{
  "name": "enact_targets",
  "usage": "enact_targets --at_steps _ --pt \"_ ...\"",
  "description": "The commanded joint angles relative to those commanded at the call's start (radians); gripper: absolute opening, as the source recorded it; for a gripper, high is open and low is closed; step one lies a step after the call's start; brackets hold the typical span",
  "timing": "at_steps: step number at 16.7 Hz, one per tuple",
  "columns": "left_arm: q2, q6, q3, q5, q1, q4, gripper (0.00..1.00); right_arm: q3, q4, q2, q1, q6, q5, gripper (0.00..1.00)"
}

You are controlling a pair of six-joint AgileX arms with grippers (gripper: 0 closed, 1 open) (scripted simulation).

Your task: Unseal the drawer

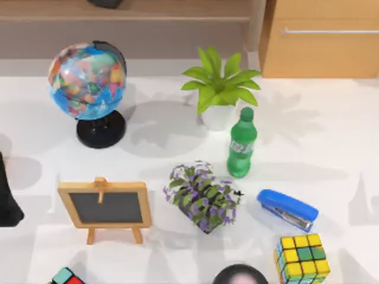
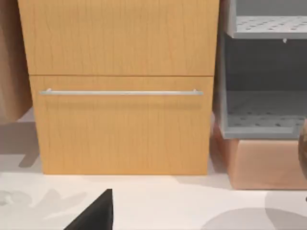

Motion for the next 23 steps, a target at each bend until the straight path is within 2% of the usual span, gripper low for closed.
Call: enact_targets --at_steps 3,5,14,17,20,23 --pt "0.0 0.0 0.0 0.0 0.0 0.0 1.0 0.013 0.009 0.014 -0.011 0.0 -0.013 1.0" --pt "0.0 0.0 0.0 0.0 0.0 0.0 1.0 0.058 0.04 0.07 -0.055 0.001 -0.061 1.0" --pt "0.0 0.0 0.0 0.0 0.0 0.0 1.0 0.401 0.265 0.658 -0.427 0.01 -0.427 1.0" --pt "0.0 0.0 0.0 0.0 0.0 0.0 1.0 0.488 0.321 0.808 -0.525 0.013 -0.521 1.0" --pt "0.0 0.0 0.0 0.0 0.0 0.0 1.0 0.529 0.347 0.868 -0.57 0.014 -0.564 1.0" --pt "0.0 0.0 0.0 0.0 0.0 0.0 1.0 0.53 0.348 0.87 -0.571 0.015 -0.565 1.0"
